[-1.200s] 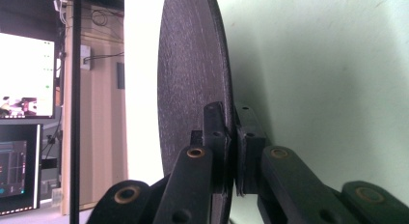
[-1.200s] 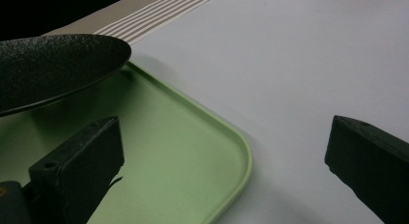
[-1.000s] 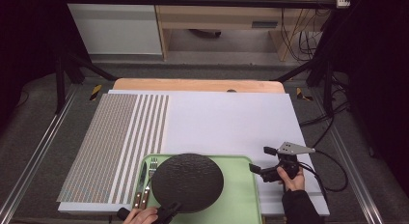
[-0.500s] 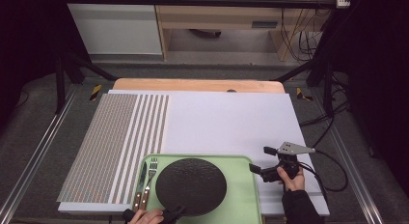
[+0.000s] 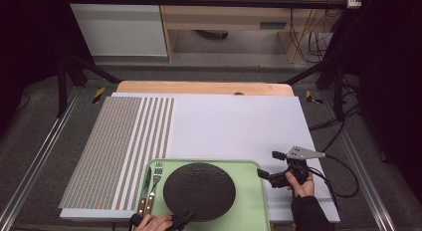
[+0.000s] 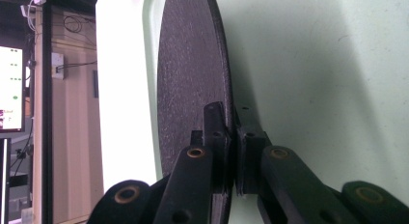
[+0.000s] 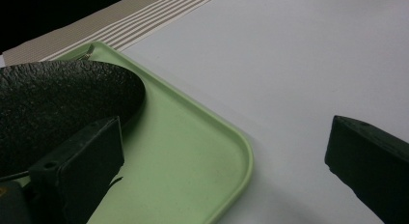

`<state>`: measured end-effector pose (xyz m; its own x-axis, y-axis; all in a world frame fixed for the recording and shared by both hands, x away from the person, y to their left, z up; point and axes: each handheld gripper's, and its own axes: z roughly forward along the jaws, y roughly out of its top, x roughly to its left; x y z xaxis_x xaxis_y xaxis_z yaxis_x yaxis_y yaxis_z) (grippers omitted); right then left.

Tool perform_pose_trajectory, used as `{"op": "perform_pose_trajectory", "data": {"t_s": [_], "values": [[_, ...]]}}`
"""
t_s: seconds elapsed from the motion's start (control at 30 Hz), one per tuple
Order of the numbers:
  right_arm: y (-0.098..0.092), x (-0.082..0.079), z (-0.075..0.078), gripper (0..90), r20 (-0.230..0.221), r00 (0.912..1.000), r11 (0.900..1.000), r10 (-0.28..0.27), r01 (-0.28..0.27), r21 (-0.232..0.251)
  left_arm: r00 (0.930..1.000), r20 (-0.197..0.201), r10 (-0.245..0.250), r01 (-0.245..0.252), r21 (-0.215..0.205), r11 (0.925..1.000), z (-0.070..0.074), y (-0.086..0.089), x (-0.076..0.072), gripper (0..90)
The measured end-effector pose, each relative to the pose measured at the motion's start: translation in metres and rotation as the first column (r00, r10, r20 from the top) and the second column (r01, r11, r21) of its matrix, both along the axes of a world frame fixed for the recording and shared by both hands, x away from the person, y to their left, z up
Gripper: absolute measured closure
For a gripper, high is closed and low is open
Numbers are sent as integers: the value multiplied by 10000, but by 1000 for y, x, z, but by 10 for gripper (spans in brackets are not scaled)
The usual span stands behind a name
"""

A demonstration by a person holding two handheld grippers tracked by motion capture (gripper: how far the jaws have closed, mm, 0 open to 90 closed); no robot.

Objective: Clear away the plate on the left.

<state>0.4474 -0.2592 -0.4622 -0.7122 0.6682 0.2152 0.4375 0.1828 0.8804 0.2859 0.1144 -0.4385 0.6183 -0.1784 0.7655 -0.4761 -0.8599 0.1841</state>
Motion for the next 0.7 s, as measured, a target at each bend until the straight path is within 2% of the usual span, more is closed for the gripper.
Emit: {"op": "perform_pose_trajectory", "data": {"t_s": [0.17, 0.3, 0.5, 0.7], "values": [[0, 0, 0, 7, -13, 10000, 10000, -9, 9, 15, 9999, -102, -27, 26, -99, 9999, -1, -2, -1, 856], [0, 0, 0, 7, -9, 10000, 10000, -4, 4, 38, 10000, -21, -89, 89, 67, 9999, -3, -4, -2, 854], [0, 0, 0, 7, -14, 10000, 10000, -6, 6, 36, 9978, -640, -192, 169, -367, 9992, -5, -7, -1, 834], [0, 0, 0, 7, -7, 10000, 10000, 18, -18, 32, 9928, -1120, -413, 367, -432, 9984, -12, -11, 0, 791]]}}
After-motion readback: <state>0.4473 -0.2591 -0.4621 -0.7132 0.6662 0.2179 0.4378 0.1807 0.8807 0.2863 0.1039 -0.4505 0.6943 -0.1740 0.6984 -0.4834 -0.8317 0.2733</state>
